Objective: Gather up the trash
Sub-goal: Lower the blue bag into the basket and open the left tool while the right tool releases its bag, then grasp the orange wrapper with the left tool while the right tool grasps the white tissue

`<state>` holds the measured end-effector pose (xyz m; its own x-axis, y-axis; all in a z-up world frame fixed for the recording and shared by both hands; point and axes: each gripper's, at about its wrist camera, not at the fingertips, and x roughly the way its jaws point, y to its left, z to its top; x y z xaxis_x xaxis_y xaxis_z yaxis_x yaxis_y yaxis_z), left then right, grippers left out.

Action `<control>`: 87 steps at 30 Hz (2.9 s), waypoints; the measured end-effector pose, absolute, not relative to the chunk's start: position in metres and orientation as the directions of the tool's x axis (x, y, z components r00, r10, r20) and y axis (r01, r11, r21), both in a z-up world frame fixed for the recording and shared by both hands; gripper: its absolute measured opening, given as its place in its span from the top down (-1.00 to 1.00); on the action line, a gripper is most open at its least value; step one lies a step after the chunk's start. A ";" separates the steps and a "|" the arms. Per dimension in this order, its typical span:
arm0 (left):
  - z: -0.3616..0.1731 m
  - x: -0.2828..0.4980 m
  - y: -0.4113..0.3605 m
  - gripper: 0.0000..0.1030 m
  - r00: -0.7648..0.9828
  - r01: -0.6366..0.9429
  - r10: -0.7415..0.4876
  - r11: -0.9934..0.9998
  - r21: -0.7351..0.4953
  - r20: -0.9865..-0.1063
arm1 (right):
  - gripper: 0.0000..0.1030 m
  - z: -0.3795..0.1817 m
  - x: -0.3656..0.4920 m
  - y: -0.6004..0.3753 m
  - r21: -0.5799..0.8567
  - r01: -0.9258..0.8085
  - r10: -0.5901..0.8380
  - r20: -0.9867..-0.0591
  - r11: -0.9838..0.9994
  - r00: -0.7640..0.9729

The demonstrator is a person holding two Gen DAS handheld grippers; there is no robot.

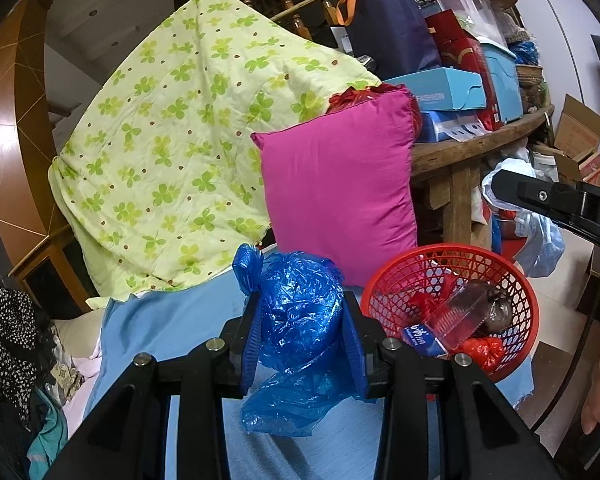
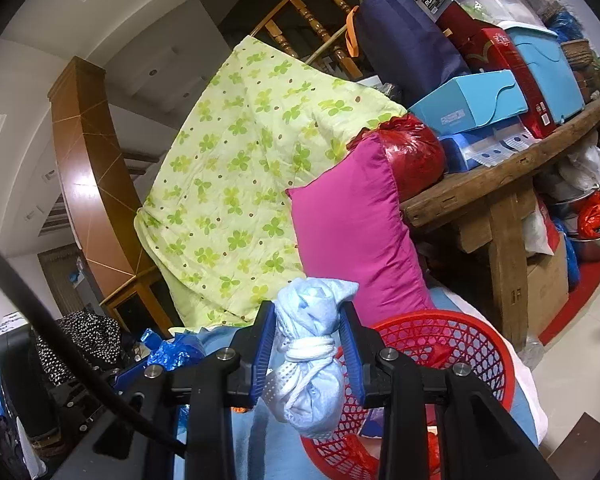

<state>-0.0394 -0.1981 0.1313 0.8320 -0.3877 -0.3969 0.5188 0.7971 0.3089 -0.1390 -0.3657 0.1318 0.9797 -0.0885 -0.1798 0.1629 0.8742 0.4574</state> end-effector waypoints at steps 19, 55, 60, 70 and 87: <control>0.127 -0.040 -0.233 0.23 0.807 0.564 -0.417 0.755 0.336 -0.418 | 0.33 0.132 -0.143 -0.399 0.490 0.171 -0.086 -0.192 0.855 0.978; 0.069 0.026 -0.219 -0.29 0.455 0.786 -0.663 0.613 -0.081 -0.594 | -0.51 0.066 -0.081 -0.465 0.723 0.179 0.042 -0.277 0.668 0.960; 0.048 0.051 -0.162 -0.30 0.546 0.698 -0.576 0.714 -0.050 -0.609 | -0.51 0.084 -0.080 -0.438 0.659 0.146 0.040 -0.259 0.738 0.965; 0.004 0.112 -0.015 -0.30 0.692 0.391 -0.327 0.919 -0.047 -0.644 | -0.51 0.106 -0.029 -0.347 0.555 0.016 0.164 -0.273 0.832 0.948; -0.036 0.176 0.011 -0.30 0.651 0.342 -0.339 0.930 -0.137 -0.679 | -0.38 0.002 0.169 -0.230 0.491 0.047 0.287 -0.581 0.870 0.761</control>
